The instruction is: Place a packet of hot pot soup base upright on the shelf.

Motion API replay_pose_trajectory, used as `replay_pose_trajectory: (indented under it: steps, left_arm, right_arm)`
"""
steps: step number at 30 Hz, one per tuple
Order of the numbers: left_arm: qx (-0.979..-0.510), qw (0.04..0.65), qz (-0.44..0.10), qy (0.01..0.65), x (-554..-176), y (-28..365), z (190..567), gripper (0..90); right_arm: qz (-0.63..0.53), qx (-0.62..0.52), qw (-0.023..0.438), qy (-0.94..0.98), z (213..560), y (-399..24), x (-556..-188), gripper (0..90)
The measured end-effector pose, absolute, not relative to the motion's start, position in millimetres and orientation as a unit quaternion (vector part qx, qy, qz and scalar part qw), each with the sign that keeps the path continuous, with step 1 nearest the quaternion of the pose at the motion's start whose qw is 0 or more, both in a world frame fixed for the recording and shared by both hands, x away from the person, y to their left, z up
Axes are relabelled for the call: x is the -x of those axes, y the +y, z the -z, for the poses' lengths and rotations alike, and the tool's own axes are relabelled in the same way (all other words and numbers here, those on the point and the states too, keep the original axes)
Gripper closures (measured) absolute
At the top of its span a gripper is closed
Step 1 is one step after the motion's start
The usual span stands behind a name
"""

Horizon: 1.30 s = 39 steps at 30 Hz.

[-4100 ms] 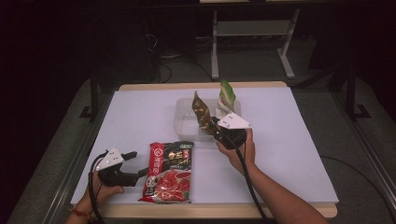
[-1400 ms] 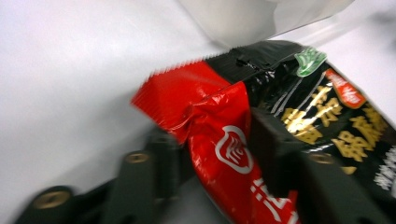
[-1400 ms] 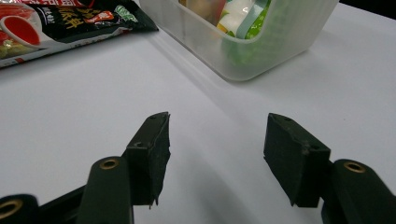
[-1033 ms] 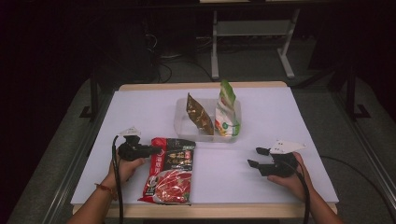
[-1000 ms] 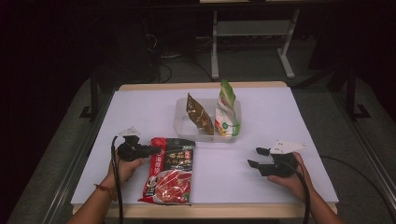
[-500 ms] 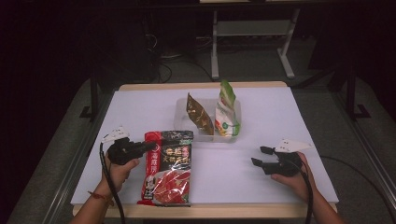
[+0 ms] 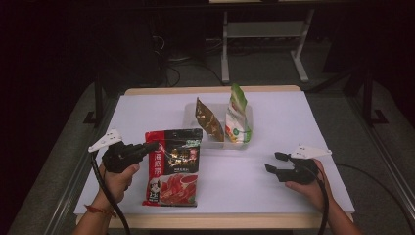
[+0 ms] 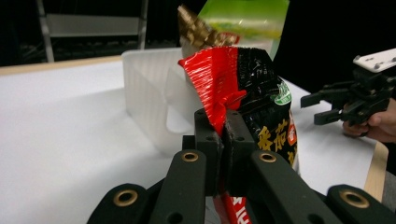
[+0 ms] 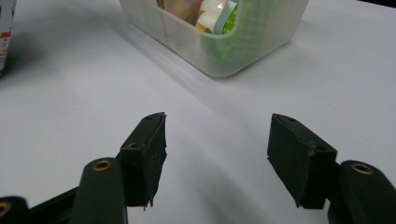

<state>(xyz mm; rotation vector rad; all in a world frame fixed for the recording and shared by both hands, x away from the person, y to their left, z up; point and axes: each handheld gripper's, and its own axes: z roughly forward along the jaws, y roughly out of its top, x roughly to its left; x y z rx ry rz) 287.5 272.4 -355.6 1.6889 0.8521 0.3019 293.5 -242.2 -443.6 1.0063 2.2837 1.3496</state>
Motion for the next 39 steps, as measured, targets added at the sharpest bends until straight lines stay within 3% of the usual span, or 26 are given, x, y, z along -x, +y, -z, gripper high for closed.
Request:
replay_pose_trajectory:
  steps: [18,31,39]
  left_arm:
    - [-0.688,0.597,-0.172,0.376,-286,272,329,88.2]
    - [-0.640,0.595,-0.219,0.433,-315,271,318,88.2]
    - [-0.610,0.606,-0.215,0.462,-332,273,311,88.2]
  right_arm:
    - [-0.475,-0.358,0.154,0.789,443,-245,-294,35.2]
    - [-0.476,-0.356,0.154,0.789,443,-245,-293,34.8]
    - [-0.477,-0.362,0.151,0.787,443,-245,-294,34.3]
